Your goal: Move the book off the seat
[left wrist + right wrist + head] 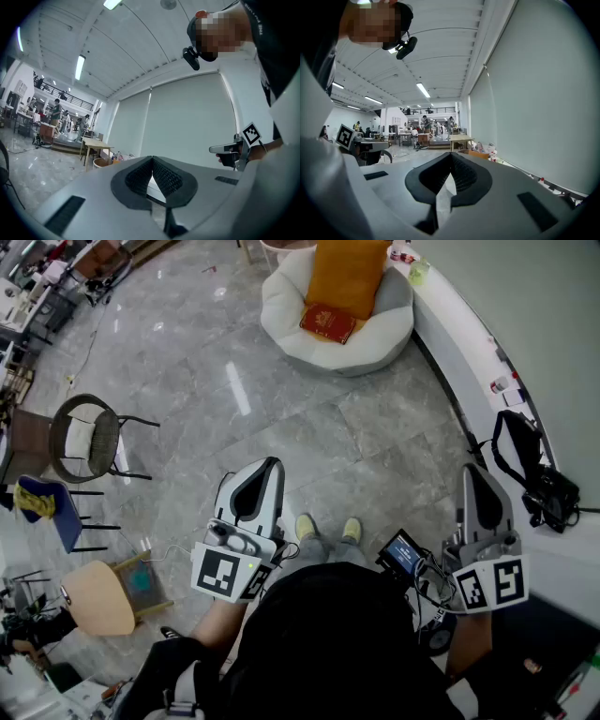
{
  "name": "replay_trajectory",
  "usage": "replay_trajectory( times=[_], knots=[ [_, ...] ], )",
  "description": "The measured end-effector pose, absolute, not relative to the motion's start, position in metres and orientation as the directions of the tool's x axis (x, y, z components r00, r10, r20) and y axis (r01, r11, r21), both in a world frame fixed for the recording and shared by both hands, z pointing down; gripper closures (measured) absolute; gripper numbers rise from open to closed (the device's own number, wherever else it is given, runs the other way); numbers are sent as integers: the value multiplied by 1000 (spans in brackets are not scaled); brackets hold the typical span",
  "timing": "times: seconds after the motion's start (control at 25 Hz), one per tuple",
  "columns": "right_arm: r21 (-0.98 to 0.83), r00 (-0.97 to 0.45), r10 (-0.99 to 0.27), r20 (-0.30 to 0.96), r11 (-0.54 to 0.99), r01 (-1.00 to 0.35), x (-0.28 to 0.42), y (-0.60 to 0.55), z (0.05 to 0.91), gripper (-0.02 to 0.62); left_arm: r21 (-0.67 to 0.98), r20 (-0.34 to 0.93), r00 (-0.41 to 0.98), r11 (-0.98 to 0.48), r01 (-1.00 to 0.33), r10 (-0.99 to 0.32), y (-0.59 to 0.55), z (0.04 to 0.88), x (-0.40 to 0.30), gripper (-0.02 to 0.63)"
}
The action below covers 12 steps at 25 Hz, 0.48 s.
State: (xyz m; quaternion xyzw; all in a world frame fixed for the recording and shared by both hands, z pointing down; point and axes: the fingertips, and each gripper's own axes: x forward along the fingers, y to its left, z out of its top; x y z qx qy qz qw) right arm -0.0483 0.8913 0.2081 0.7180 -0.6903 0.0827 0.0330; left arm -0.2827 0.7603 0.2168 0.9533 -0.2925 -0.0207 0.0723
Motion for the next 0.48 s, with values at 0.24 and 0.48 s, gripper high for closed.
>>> replay_trajectory(
  times=[0.24, 0.48],
  knots=[
    [-117, 84, -984, 157, -103, -988, -46, 903, 211, 581, 133, 1, 831, -824, -551, -556, 758, 211, -294, 594],
    [-196, 80, -993, 88, -96, -976, -71, 884, 205, 581, 119, -11, 843, -838, -533, -538, 754, 205, -301, 594]
  ],
)
